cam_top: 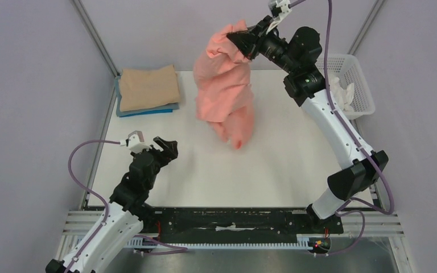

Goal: Fold and stack the t-shirts
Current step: Move the tshirt to the center of the board, then flatten out the tshirt

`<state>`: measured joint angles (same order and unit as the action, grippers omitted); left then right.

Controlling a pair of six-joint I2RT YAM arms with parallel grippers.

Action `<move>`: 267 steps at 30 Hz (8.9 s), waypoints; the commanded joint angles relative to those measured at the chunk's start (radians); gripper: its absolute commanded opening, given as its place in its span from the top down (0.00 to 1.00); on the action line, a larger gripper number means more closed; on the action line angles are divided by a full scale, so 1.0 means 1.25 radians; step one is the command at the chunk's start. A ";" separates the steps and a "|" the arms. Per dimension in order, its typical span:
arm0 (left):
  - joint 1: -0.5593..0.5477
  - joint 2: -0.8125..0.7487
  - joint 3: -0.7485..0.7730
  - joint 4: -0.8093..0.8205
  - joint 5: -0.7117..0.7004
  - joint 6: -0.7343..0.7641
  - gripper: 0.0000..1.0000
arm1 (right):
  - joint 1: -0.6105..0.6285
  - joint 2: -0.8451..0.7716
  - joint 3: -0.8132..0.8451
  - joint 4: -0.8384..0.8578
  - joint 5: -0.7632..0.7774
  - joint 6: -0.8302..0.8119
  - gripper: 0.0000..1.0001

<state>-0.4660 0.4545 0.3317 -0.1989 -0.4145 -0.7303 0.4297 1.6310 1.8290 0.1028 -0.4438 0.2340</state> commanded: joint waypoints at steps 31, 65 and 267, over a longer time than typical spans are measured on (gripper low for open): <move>-0.002 0.557 0.289 0.125 0.355 0.165 0.10 | -0.083 -0.469 -0.984 0.010 0.381 -0.258 0.02; -0.025 0.316 0.483 -0.014 0.213 0.214 0.98 | -0.077 -0.660 -0.866 -0.048 0.498 -0.203 1.00; 0.180 0.958 0.459 -0.049 0.289 -0.007 0.11 | 0.055 -1.009 -1.143 -0.798 0.920 0.569 0.42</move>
<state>-0.2527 1.6806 0.9260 -0.1688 -0.0341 -0.7578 0.4980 0.5312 0.3828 -0.7696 0.6685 0.7418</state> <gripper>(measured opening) 0.885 0.475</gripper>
